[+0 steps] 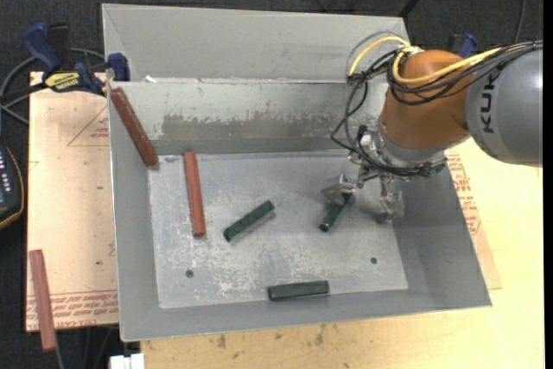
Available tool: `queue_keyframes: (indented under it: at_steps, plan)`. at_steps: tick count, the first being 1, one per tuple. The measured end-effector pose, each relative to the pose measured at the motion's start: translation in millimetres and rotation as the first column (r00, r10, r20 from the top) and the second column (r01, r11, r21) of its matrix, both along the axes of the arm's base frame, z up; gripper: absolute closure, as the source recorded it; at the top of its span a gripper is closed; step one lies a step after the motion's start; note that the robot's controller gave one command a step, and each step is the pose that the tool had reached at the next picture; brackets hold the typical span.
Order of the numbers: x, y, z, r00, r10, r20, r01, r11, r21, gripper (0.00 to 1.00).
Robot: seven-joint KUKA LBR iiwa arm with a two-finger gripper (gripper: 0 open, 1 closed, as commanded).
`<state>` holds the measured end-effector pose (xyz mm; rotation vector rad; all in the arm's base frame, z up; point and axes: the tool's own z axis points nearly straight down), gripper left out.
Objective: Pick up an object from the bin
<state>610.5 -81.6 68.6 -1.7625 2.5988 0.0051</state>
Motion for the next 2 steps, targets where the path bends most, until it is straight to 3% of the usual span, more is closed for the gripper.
queue_keyframes:
  at_steps: [1, 2]
  plan:
    - [1.2, -1.5, 2.9, 1.0, -0.002, 0.003, 0.002, 1.0, -0.002, 1.0]
    - [0.6, -0.9, 1.6, 1.0, -0.001, 0.002, 0.001, 1.0, -0.001, 0.0]
